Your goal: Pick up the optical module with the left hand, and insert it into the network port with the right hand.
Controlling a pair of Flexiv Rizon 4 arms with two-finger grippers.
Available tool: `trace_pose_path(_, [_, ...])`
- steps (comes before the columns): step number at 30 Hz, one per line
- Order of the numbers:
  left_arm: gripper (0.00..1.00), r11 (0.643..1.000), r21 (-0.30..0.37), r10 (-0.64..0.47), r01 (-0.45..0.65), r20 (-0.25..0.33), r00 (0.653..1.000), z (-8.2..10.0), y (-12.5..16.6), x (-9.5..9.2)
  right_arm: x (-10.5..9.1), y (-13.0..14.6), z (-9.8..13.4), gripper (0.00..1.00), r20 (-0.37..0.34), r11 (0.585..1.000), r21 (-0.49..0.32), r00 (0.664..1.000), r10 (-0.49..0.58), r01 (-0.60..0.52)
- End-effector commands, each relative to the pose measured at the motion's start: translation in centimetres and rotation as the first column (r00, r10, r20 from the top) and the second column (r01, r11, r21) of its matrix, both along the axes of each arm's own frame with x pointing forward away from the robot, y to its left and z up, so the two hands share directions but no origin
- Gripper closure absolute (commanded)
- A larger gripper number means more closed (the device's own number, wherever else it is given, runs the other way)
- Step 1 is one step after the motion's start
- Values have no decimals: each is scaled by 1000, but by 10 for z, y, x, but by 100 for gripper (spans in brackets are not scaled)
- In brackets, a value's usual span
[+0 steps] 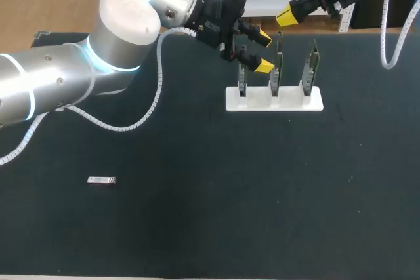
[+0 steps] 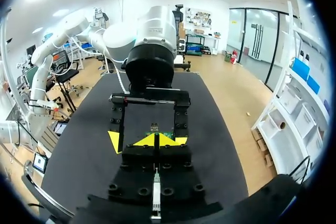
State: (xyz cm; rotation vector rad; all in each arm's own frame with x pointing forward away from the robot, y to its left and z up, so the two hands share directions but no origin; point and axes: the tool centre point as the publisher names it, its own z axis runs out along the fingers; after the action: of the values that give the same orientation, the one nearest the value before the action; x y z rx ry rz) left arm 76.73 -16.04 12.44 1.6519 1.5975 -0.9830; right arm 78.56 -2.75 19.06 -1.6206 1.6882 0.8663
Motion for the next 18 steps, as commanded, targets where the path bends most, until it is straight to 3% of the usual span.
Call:
trace_pose_path(1, [0,1000,1,-3,3,0,1000,0,0,1,4,1,-3,100,-11,1000,-4,1000,4,-4])
trace_pose_path(18, [0,1000,1,-3,3,0,1000,0,0,1,0,-1,-20,100,-60,1000,-22,998,-8,7])
